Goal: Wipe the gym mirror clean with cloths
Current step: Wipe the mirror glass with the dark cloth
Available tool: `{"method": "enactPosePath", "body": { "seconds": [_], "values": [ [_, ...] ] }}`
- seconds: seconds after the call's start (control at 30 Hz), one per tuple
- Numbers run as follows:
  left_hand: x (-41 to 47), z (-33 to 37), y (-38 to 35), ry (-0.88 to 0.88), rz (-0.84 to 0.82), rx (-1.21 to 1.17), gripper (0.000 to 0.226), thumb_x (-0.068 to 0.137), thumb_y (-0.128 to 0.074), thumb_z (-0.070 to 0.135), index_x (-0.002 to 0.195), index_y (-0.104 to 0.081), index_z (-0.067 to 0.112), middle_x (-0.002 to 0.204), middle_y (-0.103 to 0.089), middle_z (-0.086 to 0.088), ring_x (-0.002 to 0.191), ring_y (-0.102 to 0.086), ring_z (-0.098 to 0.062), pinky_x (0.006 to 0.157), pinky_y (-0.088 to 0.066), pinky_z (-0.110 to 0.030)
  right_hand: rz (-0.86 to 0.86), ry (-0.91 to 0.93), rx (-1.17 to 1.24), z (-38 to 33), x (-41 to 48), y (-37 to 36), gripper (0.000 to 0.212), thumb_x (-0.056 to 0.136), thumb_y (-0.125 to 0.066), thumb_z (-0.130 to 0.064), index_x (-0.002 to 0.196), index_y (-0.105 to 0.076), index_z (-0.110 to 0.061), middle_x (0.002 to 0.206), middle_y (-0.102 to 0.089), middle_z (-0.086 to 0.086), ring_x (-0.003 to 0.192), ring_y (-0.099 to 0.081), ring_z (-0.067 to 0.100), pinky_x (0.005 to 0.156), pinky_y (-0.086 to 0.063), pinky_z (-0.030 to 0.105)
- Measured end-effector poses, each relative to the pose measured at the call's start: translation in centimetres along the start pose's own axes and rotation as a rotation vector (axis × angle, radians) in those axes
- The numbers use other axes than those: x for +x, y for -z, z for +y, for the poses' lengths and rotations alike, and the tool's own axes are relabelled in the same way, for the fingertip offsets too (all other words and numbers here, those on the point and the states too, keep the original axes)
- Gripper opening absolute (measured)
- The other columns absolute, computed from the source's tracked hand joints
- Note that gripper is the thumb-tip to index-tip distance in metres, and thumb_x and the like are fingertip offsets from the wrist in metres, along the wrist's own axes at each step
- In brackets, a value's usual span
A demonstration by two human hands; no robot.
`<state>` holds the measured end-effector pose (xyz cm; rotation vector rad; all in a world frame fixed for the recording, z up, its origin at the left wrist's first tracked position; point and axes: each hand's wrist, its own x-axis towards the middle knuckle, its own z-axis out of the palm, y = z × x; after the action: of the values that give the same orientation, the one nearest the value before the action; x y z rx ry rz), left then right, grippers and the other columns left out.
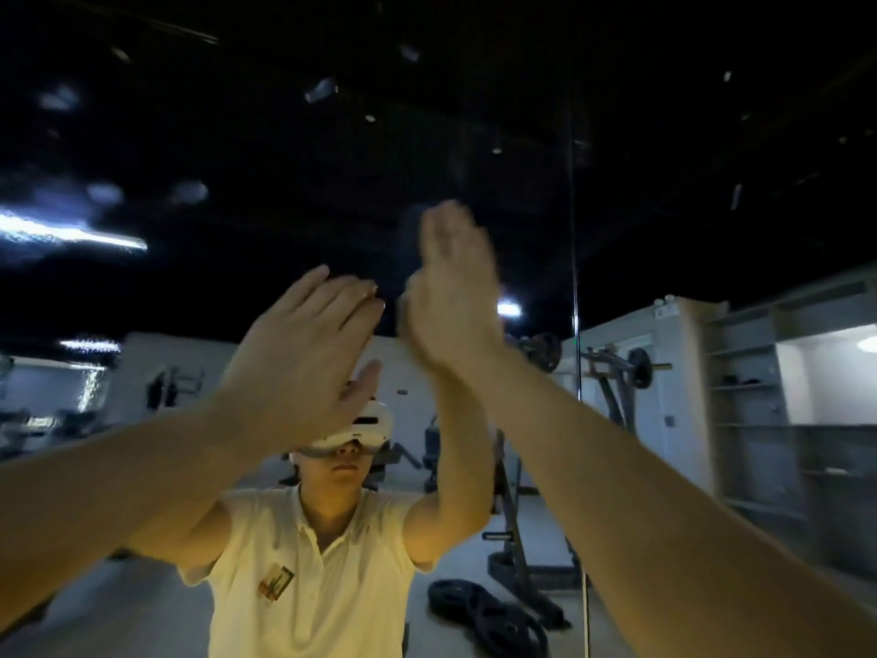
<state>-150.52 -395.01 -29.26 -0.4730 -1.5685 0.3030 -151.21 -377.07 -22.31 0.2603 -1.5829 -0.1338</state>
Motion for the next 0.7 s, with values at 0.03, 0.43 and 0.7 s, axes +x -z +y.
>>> {"method": "enactPosePath", "body": {
  "seconds": [0.03, 0.43, 0.7],
  "values": [
    [0.8, -0.9, 0.7, 0.002, 0.051, -0.014, 0.059, 0.093, -0.045, 0.038, 0.135, -0.061, 0.0, 0.142, -0.058, -0.022, 0.135, -0.051, -0.036, 0.124, -0.027, -0.052, -0.043, 0.194, 0.002, -1.0, -0.7, -0.2, 0.068, 0.1, -0.045, -0.025, 0.16, -0.023, -0.002, 0.168, -0.018, 0.02, 0.157, -0.014, 0.031, 0.129, -0.008, 0.043],
    [4.3, -5.3, -0.4, 0.144, -0.109, 0.047, 0.098, 0.094, -0.003, 0.074, 0.164, 0.003, 0.006, 0.173, 0.006, -0.012, 0.16, 0.007, -0.023, 0.13, -0.003, -0.042, 0.02, -0.403, -0.018, 5.0, 5.1, 0.5, 0.068, 0.109, -0.021, -0.044, 0.162, -0.012, -0.002, 0.169, -0.012, 0.022, 0.158, -0.01, 0.033, 0.129, -0.008, 0.046],
    [4.0, -5.5, -0.4, 0.136, -0.091, 0.031, 0.095, 0.097, -0.007, 0.072, 0.164, -0.004, 0.005, 0.173, 0.0, -0.014, 0.16, 0.001, -0.024, 0.13, -0.008, -0.043, -0.064, 0.291, -0.021, 0.8, 4.9, 0.5, 0.063, 0.107, -0.038, -0.029, 0.163, -0.017, -0.01, 0.172, -0.011, 0.01, 0.159, -0.007, 0.022, 0.129, -0.006, 0.04]
  ]
}}
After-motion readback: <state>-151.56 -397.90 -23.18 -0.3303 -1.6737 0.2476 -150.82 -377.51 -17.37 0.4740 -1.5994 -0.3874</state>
